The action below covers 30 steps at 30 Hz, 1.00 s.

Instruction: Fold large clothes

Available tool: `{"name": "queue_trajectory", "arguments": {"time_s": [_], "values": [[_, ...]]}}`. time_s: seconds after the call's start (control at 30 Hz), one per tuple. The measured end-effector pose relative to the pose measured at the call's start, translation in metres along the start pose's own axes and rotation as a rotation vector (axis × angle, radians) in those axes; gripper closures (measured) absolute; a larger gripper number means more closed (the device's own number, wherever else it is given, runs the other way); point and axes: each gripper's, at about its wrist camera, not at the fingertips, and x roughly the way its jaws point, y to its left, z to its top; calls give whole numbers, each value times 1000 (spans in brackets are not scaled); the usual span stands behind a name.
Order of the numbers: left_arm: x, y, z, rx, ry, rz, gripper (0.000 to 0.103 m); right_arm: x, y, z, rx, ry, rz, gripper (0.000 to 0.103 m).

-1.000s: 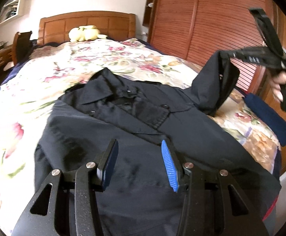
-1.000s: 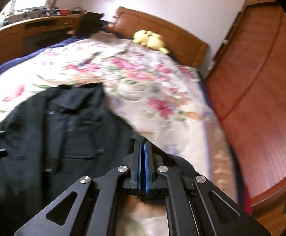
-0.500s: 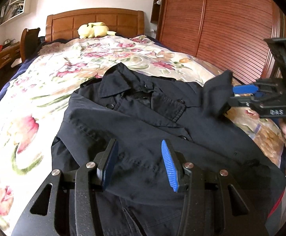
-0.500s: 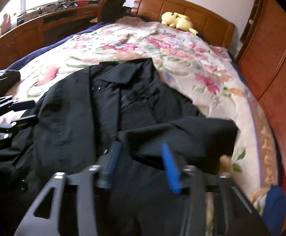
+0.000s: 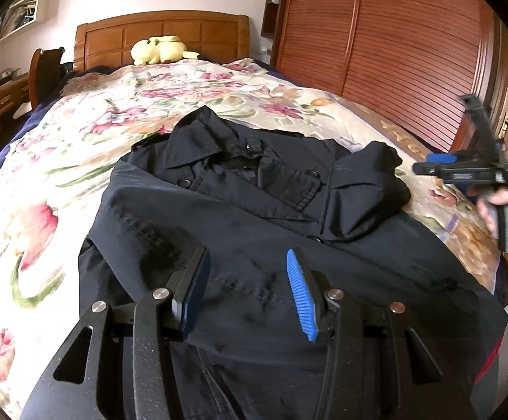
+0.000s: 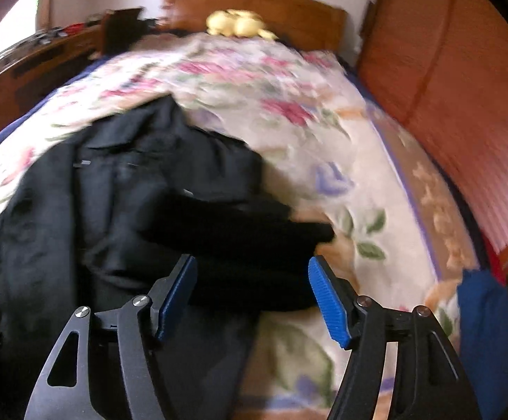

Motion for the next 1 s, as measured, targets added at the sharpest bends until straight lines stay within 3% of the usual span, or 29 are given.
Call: {"name": "queue_trajectory", "arguments": {"time_s": [0.3,0.43,0.63,0.7,0.77,0.87,1.0], "values": [[5,-12,-6,29,21,-19,56,89,-27,-3,182,165,57,30],[8,-14,-7,34,27,-22,56,110,-34,-9,244,193,94,24],[10,-14,-6,35,32,-24,56,111,-35,-15,268,206,129,24],[10,-14,-6,35,32,-24,56,109,-33,-15,257,212,147,32],[10,-14,-6,36,30,-26,56,105,-28,-13,227,214,185,63],[8,-14,-5,39,24,-27,56,91,-10,-10,108,218,155,79],[1,-12,-5,41,13,-26,56,59,6,4,18,150,113,84]]}}
